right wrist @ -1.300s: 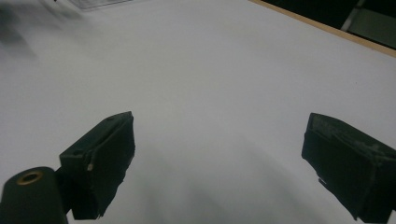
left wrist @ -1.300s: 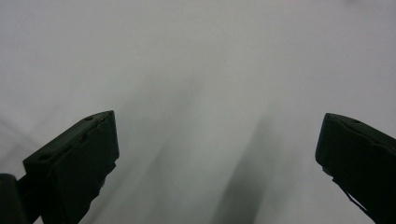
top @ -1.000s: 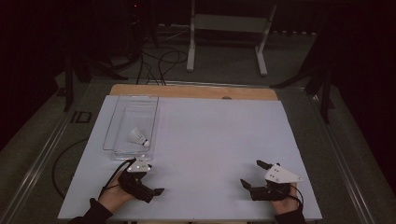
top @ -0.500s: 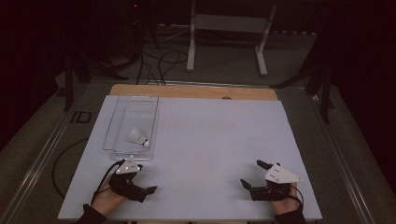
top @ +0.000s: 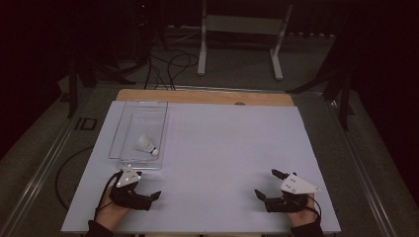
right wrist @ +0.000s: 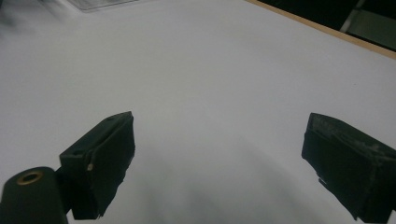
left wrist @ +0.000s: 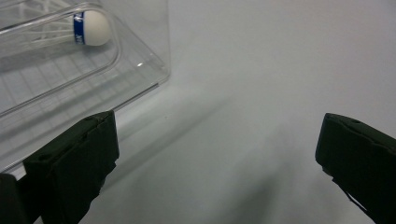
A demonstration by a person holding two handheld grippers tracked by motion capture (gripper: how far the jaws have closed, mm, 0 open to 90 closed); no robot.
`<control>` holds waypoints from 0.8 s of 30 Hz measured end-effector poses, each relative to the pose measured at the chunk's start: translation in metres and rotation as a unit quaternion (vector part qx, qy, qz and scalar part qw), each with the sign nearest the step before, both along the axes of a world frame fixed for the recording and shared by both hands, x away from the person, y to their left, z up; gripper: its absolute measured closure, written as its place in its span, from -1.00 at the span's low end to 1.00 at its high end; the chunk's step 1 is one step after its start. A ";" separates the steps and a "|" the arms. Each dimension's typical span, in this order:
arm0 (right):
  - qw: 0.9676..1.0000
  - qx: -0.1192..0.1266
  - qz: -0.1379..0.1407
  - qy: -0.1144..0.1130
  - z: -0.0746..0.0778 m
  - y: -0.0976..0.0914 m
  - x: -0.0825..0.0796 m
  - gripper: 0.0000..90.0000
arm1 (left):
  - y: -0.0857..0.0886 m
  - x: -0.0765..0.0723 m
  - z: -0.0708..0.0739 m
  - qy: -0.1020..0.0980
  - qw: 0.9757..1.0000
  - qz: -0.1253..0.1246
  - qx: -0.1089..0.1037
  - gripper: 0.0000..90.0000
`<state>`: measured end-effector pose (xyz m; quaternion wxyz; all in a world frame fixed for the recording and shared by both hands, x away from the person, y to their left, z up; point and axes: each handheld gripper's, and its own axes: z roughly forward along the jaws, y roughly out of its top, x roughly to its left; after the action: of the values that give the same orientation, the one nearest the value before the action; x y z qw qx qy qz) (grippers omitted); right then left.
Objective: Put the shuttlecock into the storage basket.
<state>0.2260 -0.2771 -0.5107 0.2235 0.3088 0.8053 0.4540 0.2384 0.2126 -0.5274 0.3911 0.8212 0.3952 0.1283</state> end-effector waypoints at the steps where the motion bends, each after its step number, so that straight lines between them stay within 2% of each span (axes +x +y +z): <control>1: 1.000 0.000 0.000 0.000 0.000 0.000 0.000 -0.79 | 0.000 0.000 0.000 0.000 1.000 0.000 0.000 -0.99; 2: 1.000 0.000 0.000 0.001 0.000 0.000 0.000 -0.79 | -0.001 -0.001 0.000 -0.008 1.000 0.003 -0.003 -0.99; 3: 1.000 0.000 0.000 0.001 0.000 0.000 0.000 -0.79 | -0.001 -0.001 0.000 -0.008 1.000 0.003 -0.003 -0.99; 4: 1.000 -0.001 0.001 0.002 0.000 0.000 0.000 -0.79 | -0.002 -0.001 0.000 -0.012 1.000 0.004 -0.016 -0.99; 6: 1.000 -0.001 0.001 0.003 0.000 0.000 0.000 -0.79 | -0.003 -0.002 -0.001 -0.017 1.000 0.004 -0.019 -0.99; 11: 1.000 -0.001 0.000 0.003 0.000 0.000 0.000 -0.79 | -0.003 -0.003 -0.002 -0.026 1.000 0.003 -0.014 -0.99; 15: 1.000 -0.001 0.001 0.005 0.000 0.000 0.000 -0.79 | -0.006 -0.003 -0.004 -0.032 0.999 0.005 0.001 -0.99; 19: 1.000 -0.001 0.002 0.004 -0.001 0.001 0.001 -0.79 | -0.009 -0.004 -0.005 -0.047 0.999 0.014 0.015 -0.99; 20: 1.000 0.000 0.000 0.005 -0.001 0.001 0.001 -0.79 | -0.012 -0.005 -0.006 -0.053 0.998 0.025 0.031 -0.99; 24: 1.000 -0.002 0.003 0.005 -0.002 0.002 0.001 -0.79 | -0.013 -0.004 -0.007 -0.052 0.997 0.027 0.040 -0.99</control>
<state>0.2270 -0.2752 -0.5122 0.2184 0.3081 0.8085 0.4514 0.2342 0.1998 -0.5339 0.3744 0.8175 0.3905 0.1974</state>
